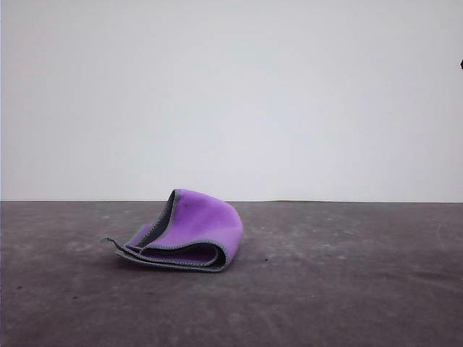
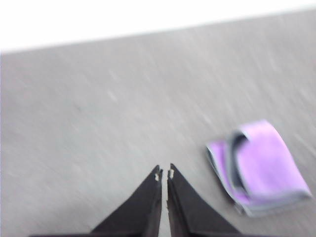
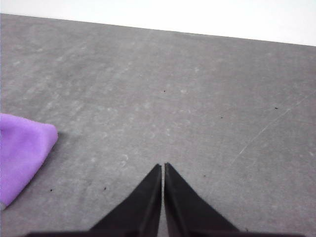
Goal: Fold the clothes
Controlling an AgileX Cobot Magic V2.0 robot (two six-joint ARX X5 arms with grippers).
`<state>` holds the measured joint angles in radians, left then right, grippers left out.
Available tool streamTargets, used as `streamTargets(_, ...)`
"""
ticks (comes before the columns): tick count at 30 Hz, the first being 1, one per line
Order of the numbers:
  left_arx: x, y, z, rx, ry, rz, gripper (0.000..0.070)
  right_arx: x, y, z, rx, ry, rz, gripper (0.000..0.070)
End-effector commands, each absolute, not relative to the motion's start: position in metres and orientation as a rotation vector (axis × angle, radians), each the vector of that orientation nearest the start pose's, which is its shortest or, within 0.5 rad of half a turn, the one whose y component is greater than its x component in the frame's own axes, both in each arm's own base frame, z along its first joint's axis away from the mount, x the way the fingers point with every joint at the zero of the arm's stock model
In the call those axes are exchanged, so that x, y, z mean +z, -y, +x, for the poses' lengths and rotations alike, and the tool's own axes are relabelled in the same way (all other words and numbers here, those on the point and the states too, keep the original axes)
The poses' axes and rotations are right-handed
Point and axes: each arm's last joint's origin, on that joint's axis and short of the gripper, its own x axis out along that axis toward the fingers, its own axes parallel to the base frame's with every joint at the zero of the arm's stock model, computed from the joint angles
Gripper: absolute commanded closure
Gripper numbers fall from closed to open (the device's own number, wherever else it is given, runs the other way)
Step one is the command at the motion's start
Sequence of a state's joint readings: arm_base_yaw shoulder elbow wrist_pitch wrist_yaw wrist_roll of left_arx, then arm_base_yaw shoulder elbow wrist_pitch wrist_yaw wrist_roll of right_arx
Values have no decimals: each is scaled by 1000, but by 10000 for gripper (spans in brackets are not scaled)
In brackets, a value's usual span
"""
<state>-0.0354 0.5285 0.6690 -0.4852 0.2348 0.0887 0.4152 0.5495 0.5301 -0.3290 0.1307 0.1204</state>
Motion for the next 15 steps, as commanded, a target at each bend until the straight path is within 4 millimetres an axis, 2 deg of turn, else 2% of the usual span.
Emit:
streamTargets(1,282,9,116,-262,-316,4,699,265,-51,122,265,-345,29,700)
streamTargets(10,202,6,104,-224,-188,-65,699,265,-51,122,266,-345,29,700)
streamTargets(15,180,6,99,-219,-159,-60,699,266,-51,122,265,-345,29,700)
